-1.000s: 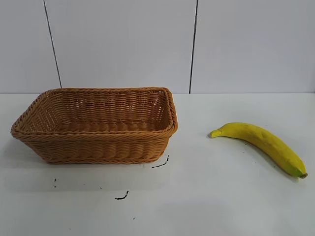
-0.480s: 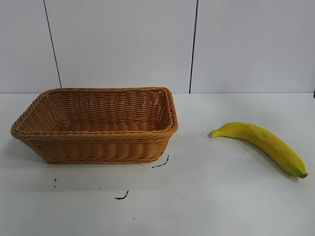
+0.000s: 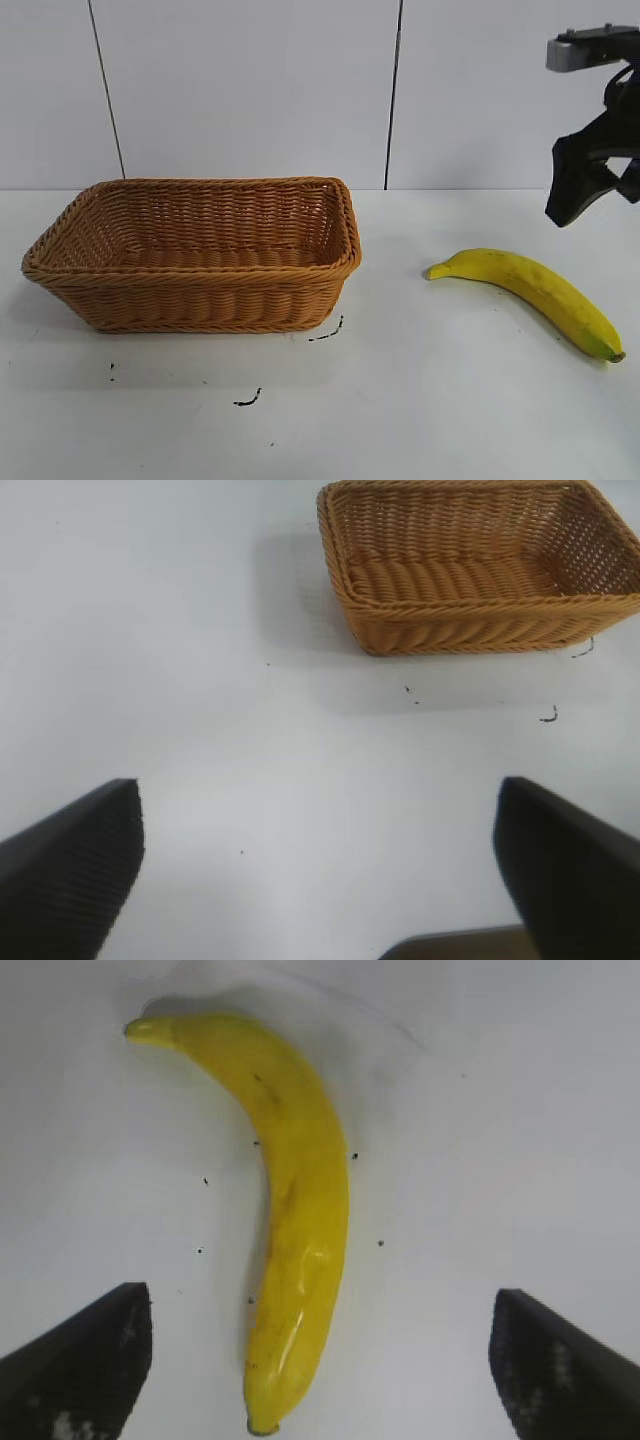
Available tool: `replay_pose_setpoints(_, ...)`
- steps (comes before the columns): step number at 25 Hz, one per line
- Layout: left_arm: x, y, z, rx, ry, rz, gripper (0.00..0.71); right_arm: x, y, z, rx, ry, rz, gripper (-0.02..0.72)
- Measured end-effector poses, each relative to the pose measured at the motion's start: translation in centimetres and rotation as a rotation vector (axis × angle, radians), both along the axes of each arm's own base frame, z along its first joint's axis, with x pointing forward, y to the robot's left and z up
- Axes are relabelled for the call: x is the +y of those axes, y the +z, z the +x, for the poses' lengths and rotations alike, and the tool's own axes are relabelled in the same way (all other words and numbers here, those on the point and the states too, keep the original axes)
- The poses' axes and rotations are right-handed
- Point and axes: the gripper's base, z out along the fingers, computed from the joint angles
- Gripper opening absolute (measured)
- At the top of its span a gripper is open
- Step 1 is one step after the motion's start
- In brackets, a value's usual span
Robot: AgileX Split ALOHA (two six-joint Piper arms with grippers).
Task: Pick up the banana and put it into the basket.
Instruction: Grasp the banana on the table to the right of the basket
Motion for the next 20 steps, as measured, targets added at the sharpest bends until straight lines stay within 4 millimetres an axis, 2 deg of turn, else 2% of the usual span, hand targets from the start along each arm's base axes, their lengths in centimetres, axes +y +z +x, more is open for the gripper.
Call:
replay_pose_setpoints(5, 0.0, 0.0, 0.0, 0.0, 0.0, 0.0, 0.69, 1.6, -2.3, 0.6, 0.015, 0.021, 0.017, 0.638)
replay_pose_setpoints(9, 0.0, 0.0, 0.0, 0.0, 0.0, 0.001, 0.69, 3.0, -3.3, 1.1, -0.025, 0.009, 0.023, 0.638)
replay_pose_setpoints(14, 0.0, 0.0, 0.0, 0.0, 0.0, 0.001, 0.69, 2.7, -3.8, 1.5, -0.039, -0.087, 0.047, 0.638)
replay_pose_setpoints(20, 0.0, 0.0, 0.0, 0.0, 0.0, 0.001, 0.69, 2.4, -4.1, 1.5, -0.04, -0.069, 0.017, 0.638)
